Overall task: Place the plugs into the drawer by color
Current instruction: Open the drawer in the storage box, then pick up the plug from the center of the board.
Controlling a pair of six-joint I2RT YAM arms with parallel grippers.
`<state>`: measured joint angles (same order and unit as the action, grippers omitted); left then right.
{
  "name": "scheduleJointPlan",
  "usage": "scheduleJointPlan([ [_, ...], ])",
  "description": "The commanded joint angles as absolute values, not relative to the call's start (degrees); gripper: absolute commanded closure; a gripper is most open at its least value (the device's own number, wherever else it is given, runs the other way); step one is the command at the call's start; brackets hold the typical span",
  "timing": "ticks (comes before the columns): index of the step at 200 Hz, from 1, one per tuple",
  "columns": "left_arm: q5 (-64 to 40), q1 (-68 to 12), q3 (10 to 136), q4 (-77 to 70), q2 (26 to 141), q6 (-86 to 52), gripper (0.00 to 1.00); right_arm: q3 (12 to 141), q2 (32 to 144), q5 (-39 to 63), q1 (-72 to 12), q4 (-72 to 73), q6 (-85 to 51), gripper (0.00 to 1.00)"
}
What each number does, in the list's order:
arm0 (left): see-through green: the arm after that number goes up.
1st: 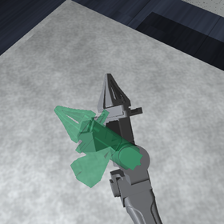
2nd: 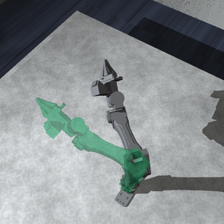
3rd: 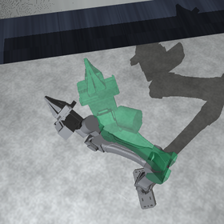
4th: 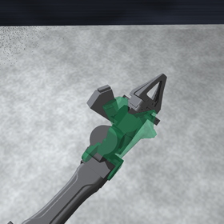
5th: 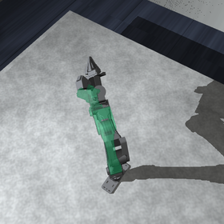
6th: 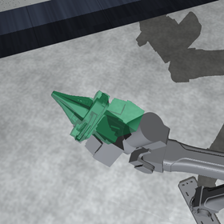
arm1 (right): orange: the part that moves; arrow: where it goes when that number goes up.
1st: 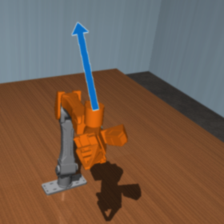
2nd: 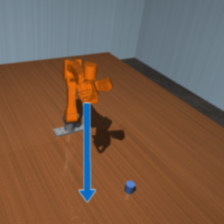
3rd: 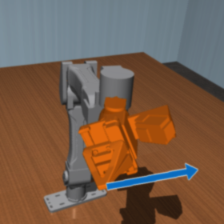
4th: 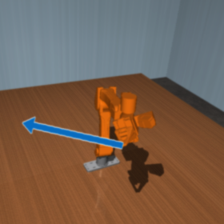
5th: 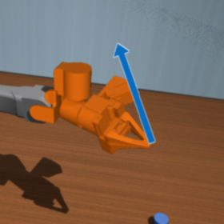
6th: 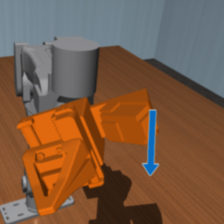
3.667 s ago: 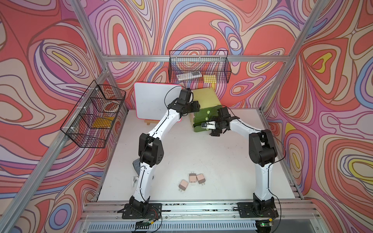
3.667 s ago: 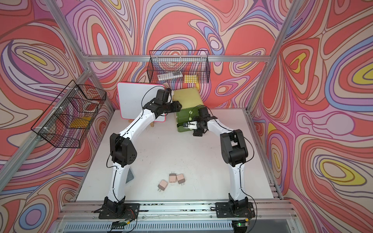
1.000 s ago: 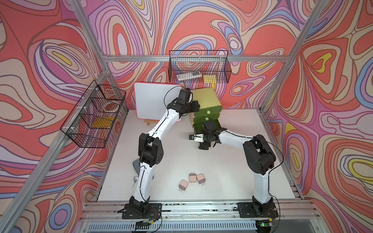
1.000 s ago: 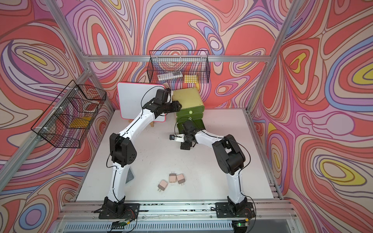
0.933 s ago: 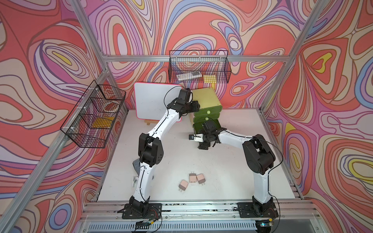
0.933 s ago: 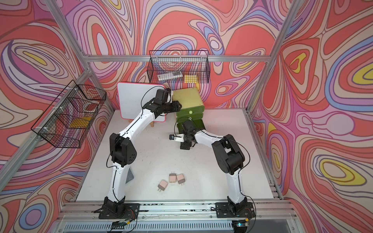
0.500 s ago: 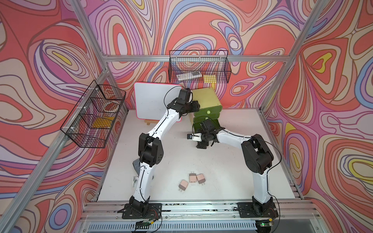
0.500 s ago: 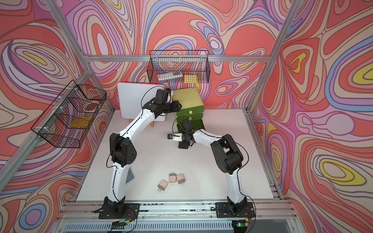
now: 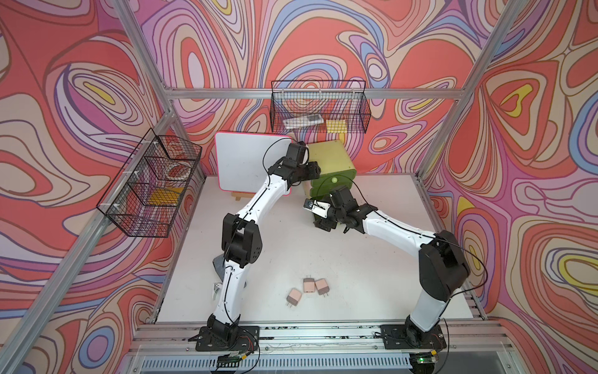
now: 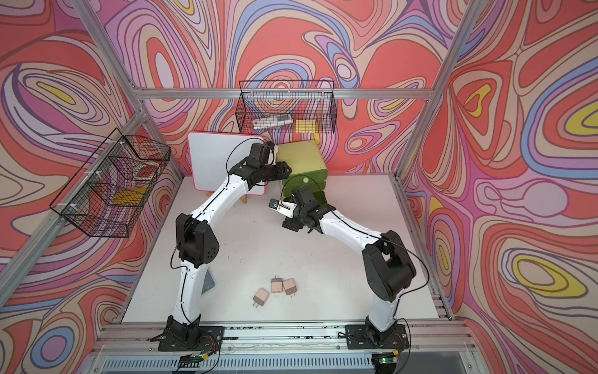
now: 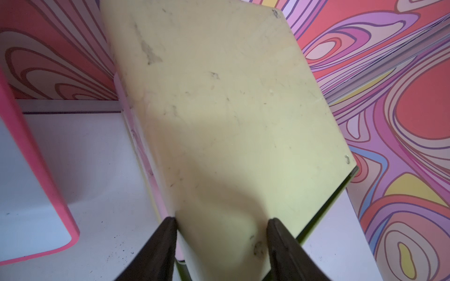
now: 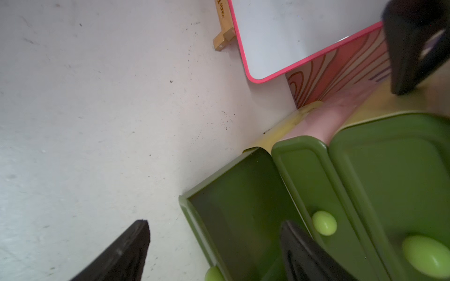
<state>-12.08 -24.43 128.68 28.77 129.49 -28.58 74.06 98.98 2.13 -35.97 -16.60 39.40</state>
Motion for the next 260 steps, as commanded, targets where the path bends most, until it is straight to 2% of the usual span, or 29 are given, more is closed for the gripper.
scheduleJointPlan([
  [1, -12.31, -24.20, 127.06, 32.01, 130.08, -28.82, 0.42, 67.74, 95.98, -4.29, -42.27, -18.23, 19.12, 0.18],
  [29, -12.57, -24.37, 127.07, 32.04, 129.82, -28.91, 0.42, 61.32, 89.58, -7.94, -50.02, -22.64, -1.52, 0.19],
  [41, -12.49, -24.52, 127.07, 32.12, 129.81, -28.83, 0.42, 60.12, 87.69, -8.48, -52.08, -25.50, -10.02, 0.22],
  [68, -12.35, -24.74, 127.08, 32.34, 129.81, -28.81, 0.42, 61.40, 87.77, -10.41, -56.52, -36.70, -26.90, 0.26],
  [89, -12.02, -25.01, 127.09, 32.52, 129.57, -28.72, 0.42, 62.84, 89.46, -9.13, -58.96, -45.18, -36.58, 0.27],
  [108, -12.00, -25.12, 127.09, 32.48, 129.55, -28.83, 0.42, 59.98, 88.17, -9.50, -62.51, -45.30, -41.92, 0.29],
  [177, -11.02, -26.09, 127.09, 33.13, 129.44, -28.20, 0.43, 57.48, 91.53, -9.45, -65.30, -41.88, -44.13, 0.39],
  [260, -10.78, -26.30, 127.07, 33.31, 129.64, -27.86, 0.42, 59.10, 97.91, -10.23, -65.30, -38.55, -42.41, 0.40],
])
